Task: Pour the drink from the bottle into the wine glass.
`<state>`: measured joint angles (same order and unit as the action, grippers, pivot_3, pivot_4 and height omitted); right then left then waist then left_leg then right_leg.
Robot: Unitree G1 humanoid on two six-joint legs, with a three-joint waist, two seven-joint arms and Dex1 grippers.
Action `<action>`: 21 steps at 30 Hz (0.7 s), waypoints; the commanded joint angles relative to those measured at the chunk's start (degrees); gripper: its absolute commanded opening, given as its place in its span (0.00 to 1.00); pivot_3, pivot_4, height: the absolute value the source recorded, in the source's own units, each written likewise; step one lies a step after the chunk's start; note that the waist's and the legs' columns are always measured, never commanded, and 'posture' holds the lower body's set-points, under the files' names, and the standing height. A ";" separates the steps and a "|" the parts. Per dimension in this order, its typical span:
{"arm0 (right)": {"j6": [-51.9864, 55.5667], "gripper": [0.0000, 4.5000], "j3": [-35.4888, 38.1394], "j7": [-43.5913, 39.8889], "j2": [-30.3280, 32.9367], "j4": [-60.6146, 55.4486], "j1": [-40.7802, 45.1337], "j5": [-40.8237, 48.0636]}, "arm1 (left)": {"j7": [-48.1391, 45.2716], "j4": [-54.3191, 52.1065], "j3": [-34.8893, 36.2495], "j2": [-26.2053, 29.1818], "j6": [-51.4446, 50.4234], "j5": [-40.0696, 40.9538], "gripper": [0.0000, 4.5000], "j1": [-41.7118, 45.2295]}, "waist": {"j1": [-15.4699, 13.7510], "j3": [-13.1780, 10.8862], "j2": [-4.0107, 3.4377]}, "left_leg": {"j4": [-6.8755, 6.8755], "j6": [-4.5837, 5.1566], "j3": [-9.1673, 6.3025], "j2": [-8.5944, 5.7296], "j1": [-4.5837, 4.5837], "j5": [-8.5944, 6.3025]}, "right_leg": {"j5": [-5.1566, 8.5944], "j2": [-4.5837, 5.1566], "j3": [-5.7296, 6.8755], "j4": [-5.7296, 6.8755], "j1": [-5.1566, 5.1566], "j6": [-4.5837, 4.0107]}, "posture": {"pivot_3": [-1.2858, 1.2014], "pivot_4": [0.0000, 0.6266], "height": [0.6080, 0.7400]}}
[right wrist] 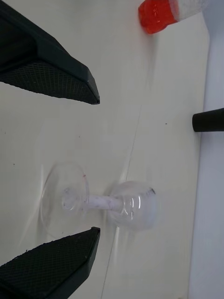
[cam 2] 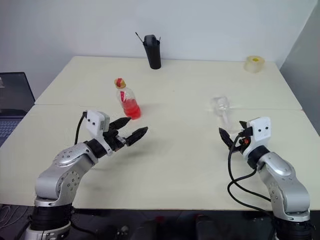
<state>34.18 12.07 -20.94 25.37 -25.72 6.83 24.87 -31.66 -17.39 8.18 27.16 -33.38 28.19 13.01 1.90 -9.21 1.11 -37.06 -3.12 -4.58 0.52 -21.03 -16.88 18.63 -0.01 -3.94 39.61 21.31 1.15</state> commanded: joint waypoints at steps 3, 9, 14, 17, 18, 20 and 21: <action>-0.29 1.00 -0.69 -0.99 -0.02 -0.67 2.82 1.21 | 0.28 -3.44 1.38 0.52 0.45 1.04 1.00 -0.43 | -0.08 0.00 0.00 | -0.01 0.00 -0.05 0.00 0.01 0.00 | 0.00 0.00 0.05 0.02 -0.02 0.00 | 0.52 0.24 1.00; 1.53 1.00 -0.94 -1.27 0.11 -1.07 4.75 3.46 | 0.22 -3.60 1.23 1.23 0.58 0.63 1.00 -0.61 | -0.09 -0.01 0.01 | 0.00 0.00 -0.03 -0.01 0.00 0.00 | 0.00 0.00 0.03 0.00 -0.01 0.00 | 0.52 0.24 1.00; 4.13 1.00 -1.58 -1.23 0.31 -2.59 5.16 5.24 | 0.16 -3.33 0.97 1.18 0.77 0.59 1.00 -0.05 | -0.09 -0.01 0.01 | 0.01 0.00 -0.04 -0.01 -0.01 0.00 | 0.00 0.00 0.04 -0.02 -0.01 0.00 | 0.52 0.24 1.00; 4.99 1.00 -1.57 -1.10 0.16 -3.26 4.80 5.71 | -0.51 -3.35 0.72 1.42 0.58 0.83 1.00 -0.15 | -0.09 -0.02 0.01 | 0.01 0.00 -0.03 -0.01 -0.01 0.00 | 0.00 0.00 0.04 -0.02 -0.01 0.00 | 0.52 0.24 1.00; 5.06 1.00 -1.55 -1.03 0.04 -3.50 4.39 5.77 | -0.83 -3.08 0.51 1.51 0.83 0.61 1.00 -0.30 | -0.09 -0.01 0.01 | 0.01 0.00 -0.03 -0.01 -0.01 0.00 | 0.00 0.00 0.04 -0.02 -0.01 0.00 | 0.52 0.24 1.00; 5.13 1.00 -1.53 -0.84 -0.08 -3.86 3.52 5.69 | -1.07 -2.54 0.20 1.44 1.13 0.30 1.00 -0.20 | -0.09 -0.01 0.01 | 0.01 0.00 -0.04 -0.01 -0.01 0.00 | 0.00 0.00 0.05 -0.02 -0.01 0.00 | 0.52 0.24 1.00; 5.10 1.00 -1.55 -0.74 -0.10 -3.95 3.23 5.59 | -1.08 -2.37 0.06 1.37 1.16 0.22 1.00 -0.06 | -0.09 -0.01 0.01 | 0.01 0.00 -0.05 -0.01 -0.02 0.00 | 0.00 0.00 0.05 -0.03 -0.01 0.00 | 0.52 0.24 1.00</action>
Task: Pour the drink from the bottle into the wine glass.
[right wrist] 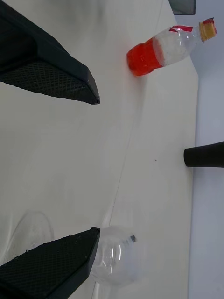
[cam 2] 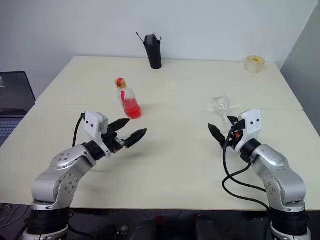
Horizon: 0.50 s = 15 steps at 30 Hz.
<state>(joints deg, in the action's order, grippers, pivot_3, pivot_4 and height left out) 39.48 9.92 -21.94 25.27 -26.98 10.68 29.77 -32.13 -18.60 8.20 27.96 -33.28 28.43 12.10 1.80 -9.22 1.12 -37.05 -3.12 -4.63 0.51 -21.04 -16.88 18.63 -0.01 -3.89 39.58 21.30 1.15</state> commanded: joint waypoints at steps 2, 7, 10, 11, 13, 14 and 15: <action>-0.24 1.00 0.63 0.59 -0.09 -2.83 -0.85 0.66 | -0.62 -1.05 -0.34 0.36 1.04 -0.07 1.00 1.13 | 0.02 0.00 0.00 | 0.00 0.00 0.01 0.00 -0.01 0.00 | 0.00 0.00 -0.01 0.00 0.01 0.00 | 0.52 0.24 1.00; -0.08 1.00 1.11 1.54 -0.23 -3.19 -1.06 1.03 | -0.31 -0.45 -1.29 -0.24 0.99 -0.26 1.00 2.07 | 0.03 0.00 0.00 | -0.01 0.00 0.00 0.00 0.00 0.00 | 0.00 0.00 0.01 0.01 0.00 0.00 | 0.52 0.24 1.00; 1.21 1.00 1.20 2.15 0.51 -3.91 -1.07 1.12 | -0.15 -0.53 -1.75 -0.52 0.70 -0.14 1.00 2.62 | 0.03 0.00 0.00 | 0.00 0.00 0.01 0.01 0.00 0.00 | 0.00 0.00 0.00 0.01 0.01 0.00 | 0.52 0.24 1.00; 3.48 1.00 1.85 3.32 0.73 -4.48 0.86 2.27 | 0.14 -0.51 -1.46 -0.68 0.25 0.31 1.00 3.35 | 0.03 -0.01 0.00 | 0.00 0.00 0.01 0.00 -0.01 0.00 | 0.00 0.00 0.00 0.00 0.01 0.00 | 0.52 0.24 1.00; 8.82 1.00 3.43 6.36 1.24 -4.85 6.37 4.37 | 0.72 -0.39 -0.82 -0.94 -0.69 1.16 1.00 5.01 | 0.09 -0.07 -0.01 | -0.01 0.00 0.03 0.00 -0.02 0.00 | 0.00 0.00 -0.02 0.01 0.02 0.00 | 0.52 0.24 1.00; 13.11 1.00 3.73 8.19 2.51 -4.18 10.34 4.43 | 0.60 -0.30 -1.08 -0.66 -1.26 1.14 1.00 6.01 | 0.11 -0.12 -0.03 | -0.03 0.00 0.04 0.00 -0.01 0.00 | -0.01 0.00 -0.04 0.03 0.03 0.01 | 0.52 0.24 1.00; 17.82 1.00 3.59 9.40 4.42 -2.83 14.44 4.27 | -0.26 -0.54 -2.57 0.31 -1.87 0.40 1.00 6.94 | 0.21 -0.20 -0.10 | -0.05 0.00 0.05 0.00 -0.01 0.01 | -0.02 0.00 -0.04 0.06 0.03 0.03 | 0.52 0.24 1.00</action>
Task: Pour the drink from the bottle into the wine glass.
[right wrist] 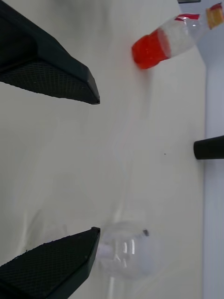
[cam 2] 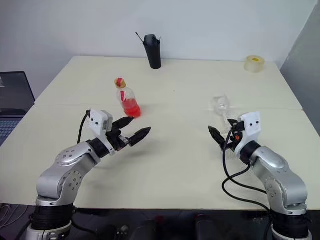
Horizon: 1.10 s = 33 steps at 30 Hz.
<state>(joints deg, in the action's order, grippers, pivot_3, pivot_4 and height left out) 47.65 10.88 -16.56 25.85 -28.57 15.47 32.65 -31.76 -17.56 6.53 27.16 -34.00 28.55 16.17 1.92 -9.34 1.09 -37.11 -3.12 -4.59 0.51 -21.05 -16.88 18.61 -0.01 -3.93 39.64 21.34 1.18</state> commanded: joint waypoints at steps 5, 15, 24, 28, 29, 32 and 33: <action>29.20 1.00 4.57 5.77 5.27 4.50 24.59 5.87 | -5.27 -3.98 -7.79 2.99 -5.87 1.53 1.00 7.06 | -0.06 -0.12 -0.11 | 0.08 0.02 -0.09 0.01 -0.05 0.02 | -0.04 -0.06 0.10 -0.10 -0.01 0.04 | 0.52 0.24 1.00; 34.98 1.00 -0.75 6.78 6.28 21.73 34.03 -1.44 | -5.98 -2.38 -10.91 2.31 -5.44 -0.93 1.00 7.95 | -0.06 -0.12 -0.11 | -0.16 -0.05 -0.03 -0.13 -1.07 0.07 | -0.06 0.17 0.08 -0.15 0.84 0.03 | 0.52 0.24 1.00; 30.73 1.00 -8.43 1.10 9.44 40.60 41.77 -8.13 | -5.35 -2.40 -11.05 1.05 -4.06 -2.01 1.00 7.26 | 0.00 -0.13 -0.12 | -0.61 0.05 0.01 -0.15 -1.08 0.01 | -0.06 0.14 0.10 0.28 0.89 0.04 | 0.52 0.24 1.00; 28.97 1.00 -10.53 -1.09 9.50 42.96 43.86 -9.84 | -4.15 -2.86 -10.19 0.21 -3.14 -2.67 1.00 6.76 | 0.00 -0.13 -0.12 | -0.77 0.07 -0.02 -0.15 -1.09 0.01 | -0.10 0.12 0.10 0.36 0.87 0.10 | 0.52 0.24 1.00; 28.90 1.00 -10.28 -1.56 9.54 41.04 44.53 -9.59 | -2.49 -2.83 -8.16 -0.73 -2.89 -2.23 1.00 6.70 | -0.01 -0.13 -0.12 | -0.78 0.07 -0.03 -0.15 -1.09 0.01 | -0.10 0.12 0.11 0.36 0.86 0.10 | 0.52 0.24 1.00; 29.19 1.00 -7.95 -3.75 7.86 30.79 45.32 -5.97 | 4.19 -1.16 0.08 -3.72 -2.07 -0.83 1.00 6.35 | 0.24 -0.15 -0.16 | -0.80 0.06 -0.02 -0.13 -1.24 0.01 | -0.10 0.12 0.12 0.36 0.98 0.10 | 0.52 0.24 1.00; 25.86 1.00 -9.18 -6.45 6.57 24.14 43.09 -4.09 | 5.28 0.08 1.33 -3.39 -0.09 -2.70 1.00 4.78 | 0.41 -0.15 -0.16 | -0.80 0.05 -0.03 -0.08 -1.33 0.02 | -0.10 0.11 0.12 0.36 1.05 0.10 | 0.52 0.24 1.00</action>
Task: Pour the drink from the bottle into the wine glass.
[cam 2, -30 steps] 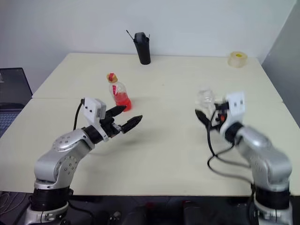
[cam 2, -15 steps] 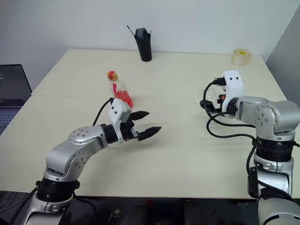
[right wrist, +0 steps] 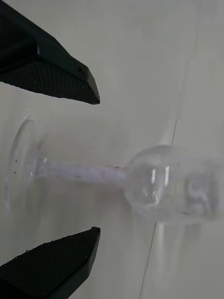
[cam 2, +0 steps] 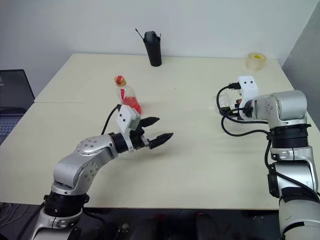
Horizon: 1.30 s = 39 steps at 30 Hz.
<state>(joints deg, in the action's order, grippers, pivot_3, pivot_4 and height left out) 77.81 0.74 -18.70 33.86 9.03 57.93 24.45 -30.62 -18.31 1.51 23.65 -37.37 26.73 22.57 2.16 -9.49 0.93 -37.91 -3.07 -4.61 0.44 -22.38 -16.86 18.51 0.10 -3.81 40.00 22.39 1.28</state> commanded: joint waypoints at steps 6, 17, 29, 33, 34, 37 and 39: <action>-21.68 1.00 -7.43 -12.94 -3.38 -29.69 -9.87 2.80 | 12.24 10.02 6.01 0.33 14.78 -13.38 1.00 -2.38 | -0.22 0.03 -0.01 | -0.05 0.00 -0.21 0.04 -0.12 -0.01 | 0.00 0.01 0.24 -0.07 -0.04 -0.01 | 0.52 0.24 1.00; -33.14 1.00 -15.34 -14.72 -2.71 -33.40 -16.77 -6.10 | 17.02 26.65 2.30 -3.14 23.25 -22.00 1.00 8.37 | -0.48 0.03 0.05 | -0.24 -0.02 -0.38 -0.56 -0.32 0.19 | -0.17 0.61 0.68 -0.22 -0.07 0.27 | 0.52 0.24 1.00; -31.92 1.00 -15.44 -13.21 -4.34 -35.43 -18.97 -9.57 | 16.27 45.55 1.15 -4.19 32.26 -25.21 1.00 18.36 | -0.40 0.03 0.05 | -0.25 0.07 -0.93 -0.80 -0.47 0.29 | -0.17 0.84 1.29 -0.13 -0.07 0.27 | 0.52 0.24 1.00; -31.27 1.00 -15.35 -13.10 -4.48 -36.09 -19.57 -10.10 | 16.65 51.03 1.24 -4.31 35.55 -25.86 1.00 20.23 | -0.40 0.03 0.05 | -0.25 0.10 -0.95 -0.84 -0.48 0.33 | -0.17 0.88 1.32 -0.13 -0.07 0.27 | 0.52 0.24 1.00; -31.03 1.00 -15.35 -13.05 -4.50 -36.33 -19.72 -10.24 | 16.75 52.39 1.30 -4.37 36.36 -25.96 1.00 20.71 | -0.38 0.03 0.05 | -0.25 0.10 -0.97 -0.85 -0.48 0.33 | -0.17 0.88 1.33 -0.12 -0.07 0.27 | 0.52 0.24 1.00; -30.43 1.00 -15.31 -12.78 -4.53 -36.82 -20.11 -10.62 | 17.36 56.21 1.51 -4.54 39.07 -26.42 1.00 22.25 | -0.38 0.03 0.05 | -0.25 0.10 -0.98 -0.85 -0.49 0.34 | -0.17 0.88 1.34 -0.12 -0.07 0.27 | 0.52 0.24 1.00; -30.15 1.00 -15.27 -12.58 -4.64 -37.01 -20.26 -10.77 | 17.75 58.98 1.83 -4.74 41.21 -26.44 1.00 23.41 | -0.36 0.03 0.05 | -0.25 0.10 -0.98 -0.86 -0.49 0.35 | -0.17 0.89 1.34 -0.12 -0.07 0.27 | 0.52 0.24 1.00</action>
<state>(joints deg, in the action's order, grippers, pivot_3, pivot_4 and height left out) 47.86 -15.25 -31.90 29.26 -25.27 37.34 14.43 -13.47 40.05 2.68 18.75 1.15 0.69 44.10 1.79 -9.45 0.98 -38.16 -2.97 -5.60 -0.43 -22.87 -16.51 18.34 0.99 -2.46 39.88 22.32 1.54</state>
